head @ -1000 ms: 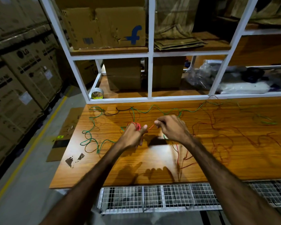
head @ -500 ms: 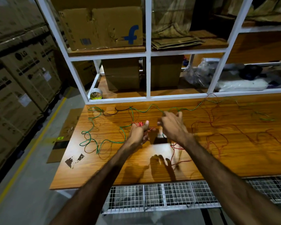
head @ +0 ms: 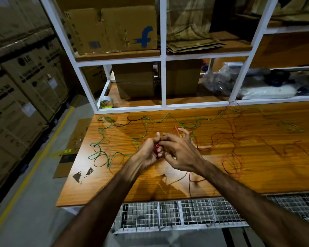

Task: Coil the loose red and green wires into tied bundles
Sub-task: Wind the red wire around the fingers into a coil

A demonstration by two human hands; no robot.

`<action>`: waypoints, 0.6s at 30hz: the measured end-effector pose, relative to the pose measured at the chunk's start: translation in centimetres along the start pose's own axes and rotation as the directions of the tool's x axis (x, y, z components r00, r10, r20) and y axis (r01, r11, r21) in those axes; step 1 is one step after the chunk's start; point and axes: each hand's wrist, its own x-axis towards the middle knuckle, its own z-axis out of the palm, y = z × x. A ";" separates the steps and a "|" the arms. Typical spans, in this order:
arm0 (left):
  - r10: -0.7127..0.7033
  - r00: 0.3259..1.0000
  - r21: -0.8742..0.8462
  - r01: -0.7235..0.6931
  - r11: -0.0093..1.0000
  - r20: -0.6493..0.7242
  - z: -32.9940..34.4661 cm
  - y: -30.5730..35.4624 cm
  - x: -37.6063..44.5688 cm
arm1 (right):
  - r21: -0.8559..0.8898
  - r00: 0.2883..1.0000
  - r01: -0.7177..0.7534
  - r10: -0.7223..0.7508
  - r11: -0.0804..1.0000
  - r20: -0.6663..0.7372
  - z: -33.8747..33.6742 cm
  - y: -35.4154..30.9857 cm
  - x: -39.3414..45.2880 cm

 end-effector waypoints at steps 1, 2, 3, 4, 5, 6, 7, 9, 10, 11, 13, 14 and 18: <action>-0.005 1.000 0.002 0.005 1.000 -0.006 0.1 0.0 0.0 | 0.059 0.999 -0.028 0.030 0.998 -0.026 0.1 -0.2 0.0; -0.010 1.000 0.015 0.011 1.000 -0.012 0.1 -0.1 0.1 | 0.075 0.998 -0.050 0.052 0.996 -0.033 0.1 -0.4 0.1; -0.017 1.000 0.038 0.018 0.999 -0.021 0.2 -0.1 0.1 | 0.068 0.997 -0.067 0.069 0.995 -0.025 0.3 -0.4 0.2; -0.020 0.999 0.065 0.022 0.998 -0.030 0.1 -0.1 0.1 | 0.059 0.997 -0.080 0.081 0.995 -0.011 0.4 -0.5 0.2; -0.018 0.999 0.094 0.022 0.995 -0.039 0.1 -0.2 0.0 | 0.054 0.996 -0.089 0.089 0.995 0.005 0.4 -0.4 0.2; -0.008 0.999 0.120 0.014 0.993 -0.054 0.1 -0.3 -0.1 | 0.047 0.996 -0.091 0.091 0.995 0.021 0.4 -0.4 0.3; 0.005 0.998 0.140 0.005 0.990 -0.069 0.1 -0.3 -0.2 | 0.033 0.995 -0.090 0.088 0.995 0.038 0.4 -0.3 0.3; 0.029 0.995 0.156 -0.013 0.988 -0.096 0.1 -0.5 -0.1 | 0.008 0.992 -0.088 0.087 0.996 0.091 0.3 -0.1 0.3; 0.036 0.994 0.158 -0.019 0.987 -0.104 0.0 -0.6 -0.1 | 0.008 0.989 -0.090 0.088 0.996 0.122 0.4 0.0 0.3; 0.041 0.993 0.159 -0.022 0.987 -0.111 0.0 -0.6 -0.1 | 0.018 0.984 -0.092 0.088 0.996 0.154 0.5 0.1 0.3; 0.050 0.992 0.180 -0.027 0.983 -0.120 -0.2 -0.9 0.1 | 0.056 0.977 -0.092 0.079 0.994 0.198 0.6 0.2 0.3; 0.058 0.991 0.201 -0.033 0.979 -0.123 -0.3 -1.1 0.3 | 0.066 0.977 -0.088 0.073 0.994 0.202 0.7 0.2 0.3; 0.147 0.981 0.289 -0.104 0.952 -0.128 -0.4 -1.1 0.2 | 0.089 0.982 -0.097 0.081 0.991 0.169 0.7 0.4 0.3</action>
